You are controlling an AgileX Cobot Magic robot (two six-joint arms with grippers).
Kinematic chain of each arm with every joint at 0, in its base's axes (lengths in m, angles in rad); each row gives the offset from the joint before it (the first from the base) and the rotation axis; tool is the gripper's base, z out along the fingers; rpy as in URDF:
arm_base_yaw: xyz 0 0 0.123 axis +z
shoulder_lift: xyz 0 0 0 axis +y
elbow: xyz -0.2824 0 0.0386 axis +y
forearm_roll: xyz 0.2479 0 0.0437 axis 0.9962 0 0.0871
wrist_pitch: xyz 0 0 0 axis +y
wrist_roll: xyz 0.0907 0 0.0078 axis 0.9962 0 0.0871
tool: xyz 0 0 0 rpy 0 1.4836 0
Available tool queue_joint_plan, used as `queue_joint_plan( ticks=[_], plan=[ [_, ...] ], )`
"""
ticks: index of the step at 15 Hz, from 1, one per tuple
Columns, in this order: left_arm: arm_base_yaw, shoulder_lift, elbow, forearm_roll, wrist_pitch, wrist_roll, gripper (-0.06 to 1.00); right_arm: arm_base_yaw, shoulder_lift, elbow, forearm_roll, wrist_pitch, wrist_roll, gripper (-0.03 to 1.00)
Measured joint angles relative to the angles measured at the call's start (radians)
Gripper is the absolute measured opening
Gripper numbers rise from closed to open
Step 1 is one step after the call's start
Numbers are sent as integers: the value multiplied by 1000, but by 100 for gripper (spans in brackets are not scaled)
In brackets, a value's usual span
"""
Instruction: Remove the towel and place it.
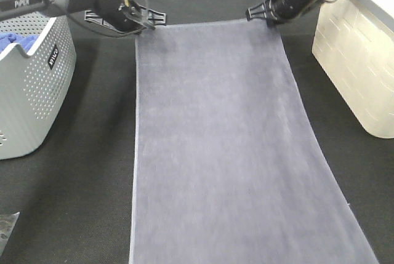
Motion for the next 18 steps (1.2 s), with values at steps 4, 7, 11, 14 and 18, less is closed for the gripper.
queue_joint_plan(
  ticks=[4, 7, 11, 14, 18],
  plan=[
    [45, 65, -38, 5, -261, 0, 0, 2, 46, 0, -29, -290, -1, 0],
    [69, 106, -39, 9, -481, 0, 0, 1, 121, 0, -45, -484, -9, 0],
    [71, 161, -39, 15, -539, 2, 0, 1, 194, 0, -45, -586, -29, 0],
    [71, 199, -39, 17, -486, 2, 6, 0, 232, 0, -45, -624, -30, 14],
    [73, 203, -39, 17, -446, -15, 38, -1, 246, 1, -42, -674, -31, 38]
  ],
)
